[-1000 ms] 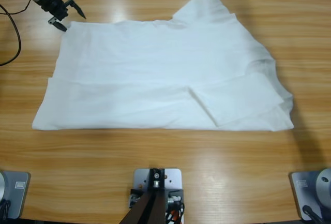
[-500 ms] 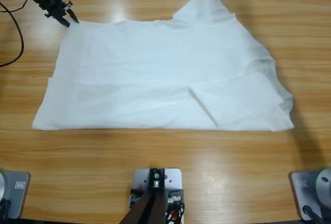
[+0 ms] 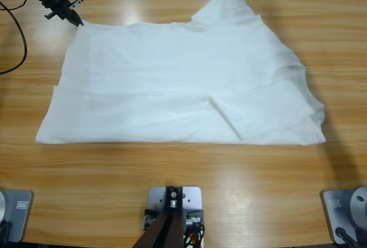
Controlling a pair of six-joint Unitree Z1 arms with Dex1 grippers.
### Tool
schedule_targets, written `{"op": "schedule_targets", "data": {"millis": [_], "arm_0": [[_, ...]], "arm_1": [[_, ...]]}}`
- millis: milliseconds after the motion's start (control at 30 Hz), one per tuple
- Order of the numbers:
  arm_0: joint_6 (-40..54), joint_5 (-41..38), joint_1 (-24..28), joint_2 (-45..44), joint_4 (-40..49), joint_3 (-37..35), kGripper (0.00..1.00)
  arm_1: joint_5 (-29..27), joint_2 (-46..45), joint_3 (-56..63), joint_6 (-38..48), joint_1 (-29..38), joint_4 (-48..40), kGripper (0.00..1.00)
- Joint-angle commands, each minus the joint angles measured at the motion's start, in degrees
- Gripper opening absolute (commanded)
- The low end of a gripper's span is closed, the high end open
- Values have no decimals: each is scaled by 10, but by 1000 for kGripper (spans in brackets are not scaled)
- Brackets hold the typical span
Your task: Fold clothes
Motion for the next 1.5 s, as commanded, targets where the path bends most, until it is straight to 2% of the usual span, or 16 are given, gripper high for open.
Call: {"op": "schedule_targets", "data": {"millis": [33, 200, 433, 467, 567, 700, 933, 1100, 1267, 1500], "arm_0": [[6, 8, -4, 40, 15, 0, 0], [11, 8, -4, 36, 22, 0, 0], [19, 8, -4, 25, 29, -12, 0], [20, 9, -4, 25, 33, -18, 0], [27, 8, -4, 25, 47, -34, 0], [36, 8, -10, 24, 65, -47, 0], [36, 8, -28, 24, 80, -86, 0], [37, 9, -29, 25, 87, -92, 0], [45, 13, -28, 31, 101, -91, 0], [49, 16, -25, 33, 102, -92, 0]], "arm_1": [[-1, 33, -90, -5, -5, 45, 738], [21, 72, -123, -1, -18, 43, 743], [132, 118, -129, -88, -21, 49, 743], [134, 120, -130, -99, -20, 52, 743], [119, 119, -133, -113, -19, 52, 743], [27, 127, -187, -79, -36, 52, 744], [0, 169, -251, -49, -46, 50, 747], [1, 172, -329, -52, -45, 33, 747], [16, 141, -352, -50, -42, -39, 746], [55, 112, -351, 25, -42, -129, 747]]}}
